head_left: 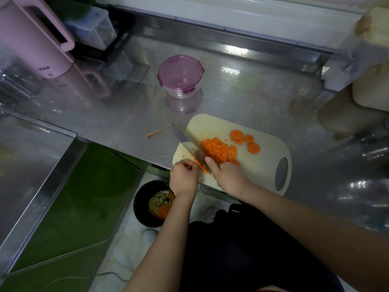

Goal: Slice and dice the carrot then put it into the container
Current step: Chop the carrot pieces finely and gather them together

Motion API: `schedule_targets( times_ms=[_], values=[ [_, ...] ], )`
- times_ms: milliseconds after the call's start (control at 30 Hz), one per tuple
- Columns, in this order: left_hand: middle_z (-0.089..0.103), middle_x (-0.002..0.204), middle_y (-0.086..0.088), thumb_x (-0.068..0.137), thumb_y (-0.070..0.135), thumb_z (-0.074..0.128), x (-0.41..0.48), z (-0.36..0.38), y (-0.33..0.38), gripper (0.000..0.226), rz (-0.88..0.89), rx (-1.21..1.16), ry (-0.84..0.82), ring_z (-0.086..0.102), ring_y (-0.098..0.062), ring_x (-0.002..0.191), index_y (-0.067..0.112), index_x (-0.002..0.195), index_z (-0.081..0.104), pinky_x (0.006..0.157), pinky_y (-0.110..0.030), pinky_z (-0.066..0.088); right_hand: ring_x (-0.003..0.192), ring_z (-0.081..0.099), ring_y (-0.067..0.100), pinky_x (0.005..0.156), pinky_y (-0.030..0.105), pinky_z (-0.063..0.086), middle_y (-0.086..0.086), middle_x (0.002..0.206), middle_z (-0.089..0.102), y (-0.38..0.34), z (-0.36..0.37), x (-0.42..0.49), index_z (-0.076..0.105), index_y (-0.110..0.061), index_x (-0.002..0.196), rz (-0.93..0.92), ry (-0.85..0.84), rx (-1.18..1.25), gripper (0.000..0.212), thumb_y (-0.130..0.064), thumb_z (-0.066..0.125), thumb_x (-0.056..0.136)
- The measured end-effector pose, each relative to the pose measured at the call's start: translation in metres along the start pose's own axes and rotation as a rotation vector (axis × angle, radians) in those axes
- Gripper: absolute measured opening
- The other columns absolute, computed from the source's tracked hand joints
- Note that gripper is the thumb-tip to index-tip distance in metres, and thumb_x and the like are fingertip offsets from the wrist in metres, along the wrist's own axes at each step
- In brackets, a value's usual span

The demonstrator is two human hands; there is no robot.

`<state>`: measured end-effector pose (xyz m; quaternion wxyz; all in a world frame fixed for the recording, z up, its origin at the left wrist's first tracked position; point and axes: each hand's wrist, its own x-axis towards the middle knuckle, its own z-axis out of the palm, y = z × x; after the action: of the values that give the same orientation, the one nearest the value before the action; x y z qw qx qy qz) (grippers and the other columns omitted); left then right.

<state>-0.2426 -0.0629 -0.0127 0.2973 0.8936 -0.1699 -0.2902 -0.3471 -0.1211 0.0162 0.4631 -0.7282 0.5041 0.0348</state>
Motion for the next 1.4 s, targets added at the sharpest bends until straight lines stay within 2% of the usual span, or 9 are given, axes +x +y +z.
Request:
schedule_targets(
  times_ms=[200, 333, 500, 633, 700, 800, 1100, 1267, 1400],
  values=[
    [0.069, 0.084, 0.005, 0.080, 0.026, 0.060, 0.002, -0.003, 0.007, 0.011, -0.077, 0.023, -0.031, 0.062, -0.019, 0.082, 0.024, 0.078, 0.070, 0.065, -0.025, 0.046, 0.081, 0.056, 0.027, 0.073, 0.032, 0.041, 0.013, 0.080, 0.054, -0.004, -0.002, -0.002, 0.043, -0.026, 0.068, -0.057, -0.054, -0.086, 0.043, -0.044, 0.024, 0.102],
    [0.069, 0.087, 0.004, 0.080, 0.027, 0.061, 0.006, -0.005, 0.009, 0.010, -0.098, 0.031, -0.060, 0.064, -0.019, 0.084, 0.024, 0.077, 0.070, 0.065, -0.024, 0.046, 0.093, 0.059, 0.031, 0.073, 0.028, 0.035, 0.008, 0.083, 0.051, 0.000, -0.002, 0.002, 0.047, -0.013, 0.091, -0.047, -0.066, -0.080, 0.043, -0.050, 0.025, 0.099],
    [0.070, 0.093, -0.001, 0.080, 0.029, 0.062, 0.009, -0.007, 0.008, 0.012, -0.090, 0.072, -0.058, 0.065, -0.023, 0.091, 0.025, 0.087, 0.071, 0.075, -0.031, 0.053, 0.089, 0.062, 0.036, 0.068, 0.030, 0.038, 0.004, 0.058, 0.042, -0.006, 0.010, 0.002, 0.043, -0.010, 0.061, -0.002, -0.062, -0.200, 0.058, -0.050, 0.026, 0.099],
    [0.070, 0.093, 0.001, 0.080, 0.029, 0.062, 0.011, -0.006, 0.007, 0.011, -0.088, 0.068, -0.069, 0.064, -0.022, 0.090, 0.026, 0.086, 0.071, 0.074, -0.030, 0.052, 0.092, 0.061, 0.034, 0.073, 0.034, 0.045, 0.014, 0.076, 0.053, -0.005, 0.005, -0.001, 0.047, -0.021, 0.073, -0.013, -0.075, -0.153, 0.042, -0.043, 0.026, 0.102],
    [0.070, 0.091, 0.002, 0.080, 0.030, 0.063, 0.012, -0.006, 0.006, 0.010, -0.088, 0.063, -0.074, 0.064, -0.021, 0.087, 0.026, 0.085, 0.072, 0.073, -0.029, 0.052, 0.088, 0.061, 0.033, 0.071, 0.034, 0.044, 0.007, 0.069, 0.047, -0.004, 0.003, 0.000, 0.040, -0.023, 0.070, -0.022, -0.068, -0.112, 0.040, -0.043, 0.026, 0.102],
    [0.070, 0.090, 0.003, 0.080, 0.029, 0.064, 0.012, -0.006, 0.005, 0.008, -0.084, 0.063, -0.080, 0.064, -0.020, 0.087, 0.026, 0.082, 0.071, 0.069, -0.026, 0.049, 0.069, 0.054, 0.028, 0.065, 0.032, 0.041, 0.007, 0.056, 0.042, -0.002, 0.004, 0.004, 0.038, -0.015, 0.056, 0.000, -0.056, -0.138, 0.056, -0.045, 0.026, 0.101],
    [0.071, 0.087, 0.003, 0.078, 0.026, 0.062, 0.012, -0.004, 0.003, 0.011, -0.039, 0.038, -0.090, 0.064, -0.020, 0.085, 0.024, 0.079, 0.074, 0.073, -0.029, 0.053, 0.051, 0.041, 0.019, 0.066, 0.031, 0.038, 0.006, 0.052, 0.039, 0.003, -0.005, 0.012, 0.035, -0.011, 0.050, 0.026, -0.070, -0.052, 0.064, -0.050, 0.024, 0.100],
    [0.071, 0.082, 0.006, 0.079, 0.024, 0.063, 0.012, -0.003, 0.002, 0.011, 0.000, 0.037, -0.100, 0.064, -0.017, 0.081, 0.026, 0.072, 0.072, 0.068, -0.026, 0.050, 0.045, 0.039, 0.018, 0.047, 0.027, 0.032, 0.004, 0.050, 0.039, 0.009, 0.000, 0.012, 0.034, -0.014, 0.052, 0.066, -0.034, 0.106, 0.061, -0.052, 0.029, 0.099],
    [0.068, 0.080, 0.007, 0.081, 0.023, 0.063, 0.012, -0.004, 0.000, 0.011, 0.019, 0.034, -0.102, 0.063, -0.016, 0.082, 0.025, 0.074, 0.072, 0.068, -0.025, 0.048, 0.040, 0.037, 0.019, 0.044, 0.028, 0.031, -0.001, 0.038, 0.037, 0.010, 0.002, 0.014, 0.032, -0.014, 0.046, 0.059, 0.013, 0.157, 0.066, -0.054, 0.030, 0.098]
  ],
)
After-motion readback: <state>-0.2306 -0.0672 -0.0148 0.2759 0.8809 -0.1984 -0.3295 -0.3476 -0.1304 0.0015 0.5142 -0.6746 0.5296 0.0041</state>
